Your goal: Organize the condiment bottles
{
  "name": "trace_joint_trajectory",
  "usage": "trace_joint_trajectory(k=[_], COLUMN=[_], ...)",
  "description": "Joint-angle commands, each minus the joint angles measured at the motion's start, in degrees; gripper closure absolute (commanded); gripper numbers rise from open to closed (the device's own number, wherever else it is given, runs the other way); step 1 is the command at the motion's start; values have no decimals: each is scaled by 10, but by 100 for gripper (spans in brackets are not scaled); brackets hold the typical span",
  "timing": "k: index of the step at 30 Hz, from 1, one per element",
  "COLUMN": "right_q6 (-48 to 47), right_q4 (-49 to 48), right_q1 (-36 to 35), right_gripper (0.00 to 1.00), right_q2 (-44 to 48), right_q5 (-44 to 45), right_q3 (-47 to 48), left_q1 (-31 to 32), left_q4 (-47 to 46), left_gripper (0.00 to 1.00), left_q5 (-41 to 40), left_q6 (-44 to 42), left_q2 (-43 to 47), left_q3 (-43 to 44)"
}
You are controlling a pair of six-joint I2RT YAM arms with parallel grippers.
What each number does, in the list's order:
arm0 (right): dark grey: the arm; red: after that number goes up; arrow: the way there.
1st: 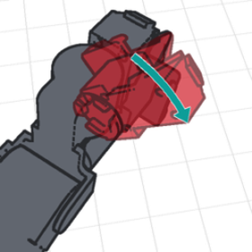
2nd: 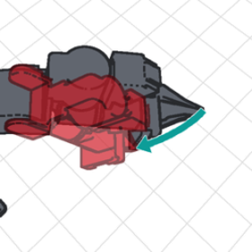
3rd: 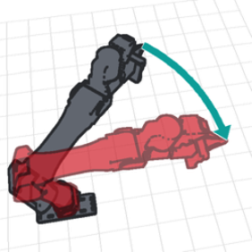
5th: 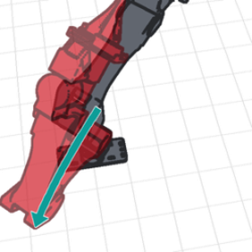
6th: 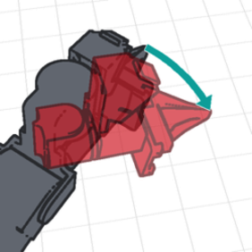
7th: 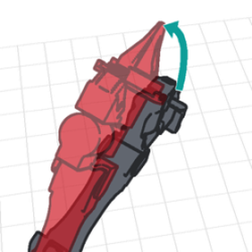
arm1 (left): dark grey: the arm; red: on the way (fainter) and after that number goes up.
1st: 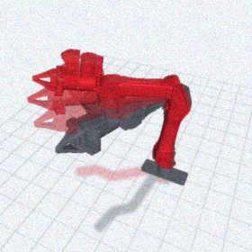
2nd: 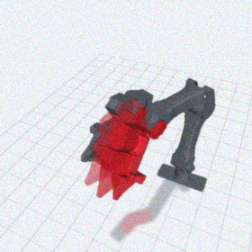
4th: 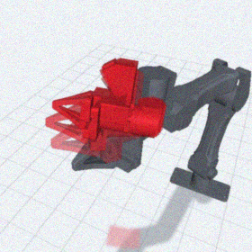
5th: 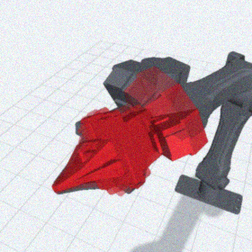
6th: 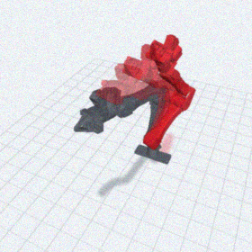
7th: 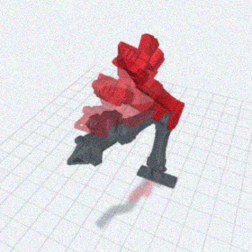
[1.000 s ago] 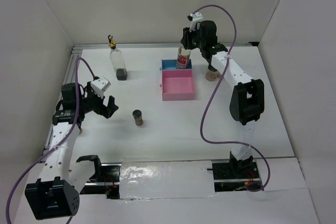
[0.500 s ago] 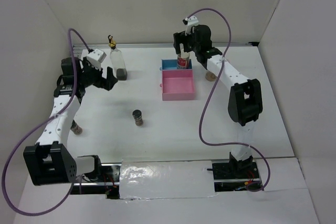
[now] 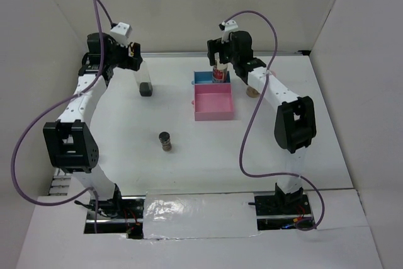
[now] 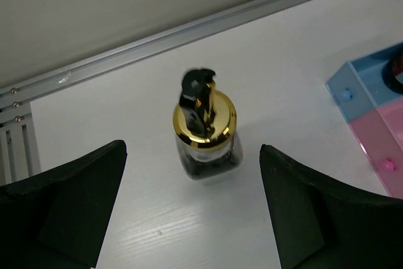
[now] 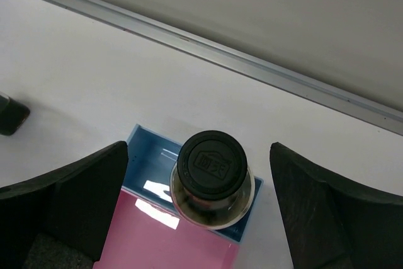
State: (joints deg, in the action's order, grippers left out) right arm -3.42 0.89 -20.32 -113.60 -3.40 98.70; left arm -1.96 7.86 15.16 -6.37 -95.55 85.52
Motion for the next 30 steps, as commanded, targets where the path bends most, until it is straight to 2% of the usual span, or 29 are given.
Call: trace_joint_trajectory(k=[1, 8, 14, 16, 17, 19, 20, 22, 23, 24, 25, 26, 30], right_q6=[1, -13, -17, -14, -12, -8, -7, -6, -6, -6, -5, -4, 14], right_q4=[-13, -1, -1, -4, -4, -5, -5, -5, -6, -6, -6, -7, -6], right_q1=[-8, -9, -8, -6, -4, -1, 1, 2, 3, 5, 6, 11, 20], right_gripper=[0, 0, 0, 0, 0, 0, 0, 0, 0, 0, 0, 0, 0], right_q2=[54, 75, 88, 94, 96, 101, 102, 109, 112, 115, 120, 125, 136], right_q5=[11, 19, 32, 32, 30, 27, 25, 27, 27, 28, 28, 27, 29], right_q3=[-10, -22, -30, -36, -39, -44, -47, -52, -55, -62, -65, -71, -83], left_q1=[5, 14, 15, 15, 15, 15, 14, 31, 31, 33, 33, 34, 41], left_q4=[8, 1, -9, -14, -14, -18, -18, -12, -11, -10, -10, -7, 5], left_gripper=[1, 1, 16, 25, 34, 44, 56, 65, 75, 80, 95, 100, 100], left_q5=[-14, -19, -31, -33, -33, -32, -28, -25, -24, -22, -21, -23, -14], left_q6=[14, 6, 0, -4, -6, -7, -7, -7, -6, -7, -7, -7, -9], left_q2=[-21, -56, -53, -54, -54, -58, -61, -61, -62, -62, -62, -61, -61], left_q3=[54, 77, 57, 57, 58, 62, 64, 70, 70, 69, 68, 70, 95])
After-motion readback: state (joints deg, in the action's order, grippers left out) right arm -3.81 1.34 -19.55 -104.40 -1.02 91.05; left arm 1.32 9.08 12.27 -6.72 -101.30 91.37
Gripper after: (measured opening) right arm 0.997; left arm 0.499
